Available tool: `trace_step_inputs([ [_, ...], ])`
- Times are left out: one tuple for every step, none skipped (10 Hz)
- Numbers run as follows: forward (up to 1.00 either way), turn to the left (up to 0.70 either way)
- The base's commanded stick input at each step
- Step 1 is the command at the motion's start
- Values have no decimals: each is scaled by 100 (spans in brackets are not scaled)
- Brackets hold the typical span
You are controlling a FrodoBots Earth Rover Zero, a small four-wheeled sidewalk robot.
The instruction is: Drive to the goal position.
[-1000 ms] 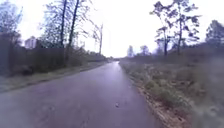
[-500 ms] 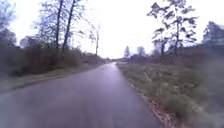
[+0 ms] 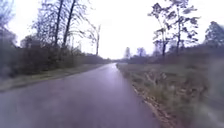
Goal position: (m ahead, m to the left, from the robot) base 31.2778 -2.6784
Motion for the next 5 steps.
trace_step_inputs([
  [100, 0],
  [100, 0],
  [100, 0],
  [100, 0],
  [100, 0],
])
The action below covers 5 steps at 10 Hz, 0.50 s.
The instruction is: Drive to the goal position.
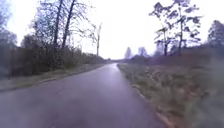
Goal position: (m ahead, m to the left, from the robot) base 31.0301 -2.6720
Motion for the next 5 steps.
trace_step_inputs([
  [100, 0],
  [100, 0],
  [100, 0],
  [100, 0],
  [100, 0],
])
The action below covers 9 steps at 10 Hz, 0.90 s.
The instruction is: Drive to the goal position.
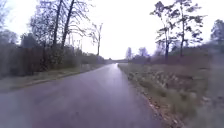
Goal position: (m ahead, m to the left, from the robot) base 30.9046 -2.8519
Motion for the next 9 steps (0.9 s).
trace_step_inputs([
  [100, 0],
  [100, 0],
  [100, 0],
  [100, 0],
  [100, 0],
  [100, 0],
  [100, 0],
  [100, 0],
  [100, 0],
])
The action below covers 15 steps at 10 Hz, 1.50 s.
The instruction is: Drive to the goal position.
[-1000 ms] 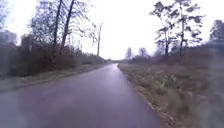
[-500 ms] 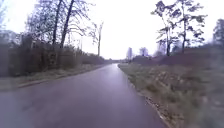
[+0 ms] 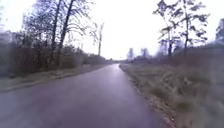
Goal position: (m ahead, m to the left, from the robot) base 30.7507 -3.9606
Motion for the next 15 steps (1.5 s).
trace_step_inputs([
  [100, 0],
  [100, 0],
  [100, 0],
  [100, 0],
  [100, 0],
  [100, 0],
  [100, 0],
  [100, 0],
  [100, 0],
  [100, 0],
  [100, -13],
  [100, -29],
  [100, -40],
  [100, -26],
  [100, -10],
])
